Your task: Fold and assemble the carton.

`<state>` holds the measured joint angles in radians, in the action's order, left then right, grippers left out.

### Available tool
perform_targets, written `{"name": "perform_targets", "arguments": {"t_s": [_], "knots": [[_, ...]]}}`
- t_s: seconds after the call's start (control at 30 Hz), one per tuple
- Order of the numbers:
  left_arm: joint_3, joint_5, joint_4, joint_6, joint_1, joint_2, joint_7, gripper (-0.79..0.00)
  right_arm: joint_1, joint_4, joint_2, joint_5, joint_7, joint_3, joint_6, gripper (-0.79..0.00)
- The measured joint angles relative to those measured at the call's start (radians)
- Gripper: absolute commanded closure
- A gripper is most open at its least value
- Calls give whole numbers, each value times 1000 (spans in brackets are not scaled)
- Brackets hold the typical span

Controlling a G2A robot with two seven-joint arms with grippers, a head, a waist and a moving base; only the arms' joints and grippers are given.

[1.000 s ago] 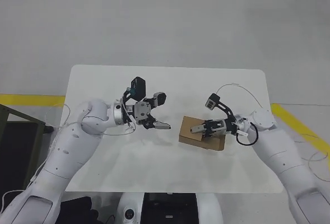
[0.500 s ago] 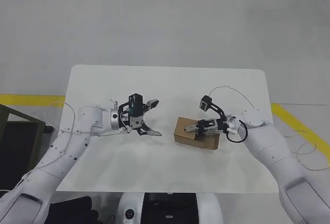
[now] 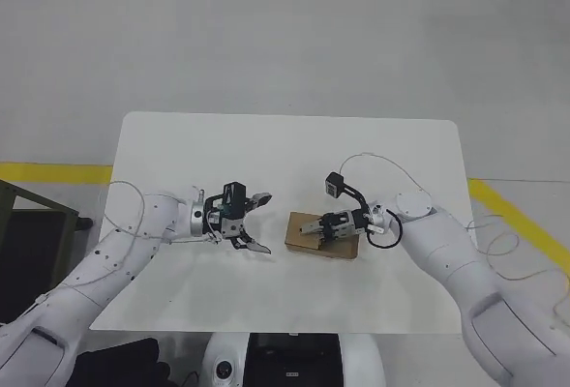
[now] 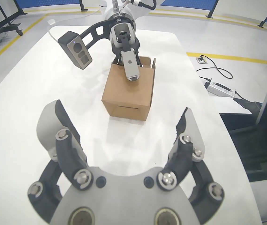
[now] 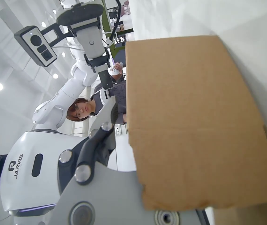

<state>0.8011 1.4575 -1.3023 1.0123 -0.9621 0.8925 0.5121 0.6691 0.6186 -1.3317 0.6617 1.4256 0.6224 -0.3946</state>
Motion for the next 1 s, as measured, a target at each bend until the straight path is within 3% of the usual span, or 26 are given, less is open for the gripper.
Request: {"name": "perform_targets", "arguments": {"t_s": [0.27,0.7,1.0], "knots": [[-81,-60,13,0,50,8,-62,-785,-22,-20,11,-23,-5,14,-5,-785],[-157,-134,79,-77,114,78,-193,-785,72,184,128,-76,-14,135,-14,-785],[-197,-8,120,-165,124,111,-87,-785,221,441,220,-97,-24,292,-24,-785]]}}
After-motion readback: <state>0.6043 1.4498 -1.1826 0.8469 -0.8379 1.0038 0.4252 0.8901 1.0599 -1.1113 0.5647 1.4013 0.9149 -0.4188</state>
